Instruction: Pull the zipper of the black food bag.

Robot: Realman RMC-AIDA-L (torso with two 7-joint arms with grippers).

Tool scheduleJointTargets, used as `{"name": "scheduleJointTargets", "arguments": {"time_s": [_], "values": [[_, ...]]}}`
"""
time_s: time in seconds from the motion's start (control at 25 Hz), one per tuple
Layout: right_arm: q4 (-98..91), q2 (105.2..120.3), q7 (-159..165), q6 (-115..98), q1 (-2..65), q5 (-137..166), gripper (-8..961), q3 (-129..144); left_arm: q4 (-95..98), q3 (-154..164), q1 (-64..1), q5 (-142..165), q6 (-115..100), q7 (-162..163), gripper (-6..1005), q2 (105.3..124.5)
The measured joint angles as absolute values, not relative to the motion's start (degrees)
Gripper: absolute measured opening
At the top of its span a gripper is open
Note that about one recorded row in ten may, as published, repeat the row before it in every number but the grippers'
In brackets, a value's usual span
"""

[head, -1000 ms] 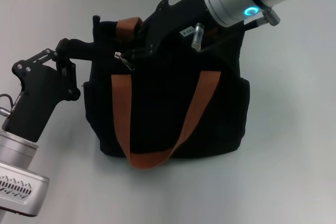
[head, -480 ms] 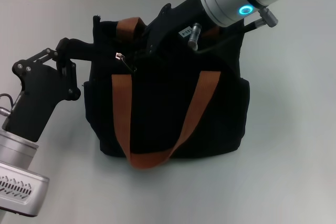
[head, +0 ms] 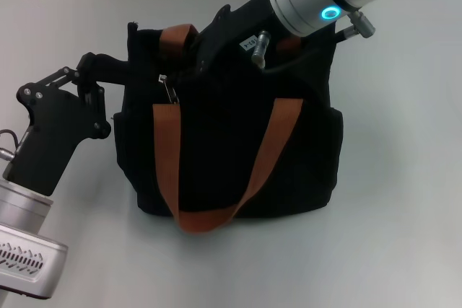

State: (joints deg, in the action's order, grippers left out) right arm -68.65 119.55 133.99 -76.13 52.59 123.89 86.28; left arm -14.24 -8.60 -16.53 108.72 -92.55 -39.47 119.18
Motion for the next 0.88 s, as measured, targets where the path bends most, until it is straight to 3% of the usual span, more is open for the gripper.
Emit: {"name": "scheduleJointTargets", "arguments": {"time_s": [0.88], "values": [[-68.41,119.53,138.78,-76.65,52.58,122.29,401,85.86,-14.24,-8.62,-16.55,108.72,-92.55,-39.46,58,119.18]]}}
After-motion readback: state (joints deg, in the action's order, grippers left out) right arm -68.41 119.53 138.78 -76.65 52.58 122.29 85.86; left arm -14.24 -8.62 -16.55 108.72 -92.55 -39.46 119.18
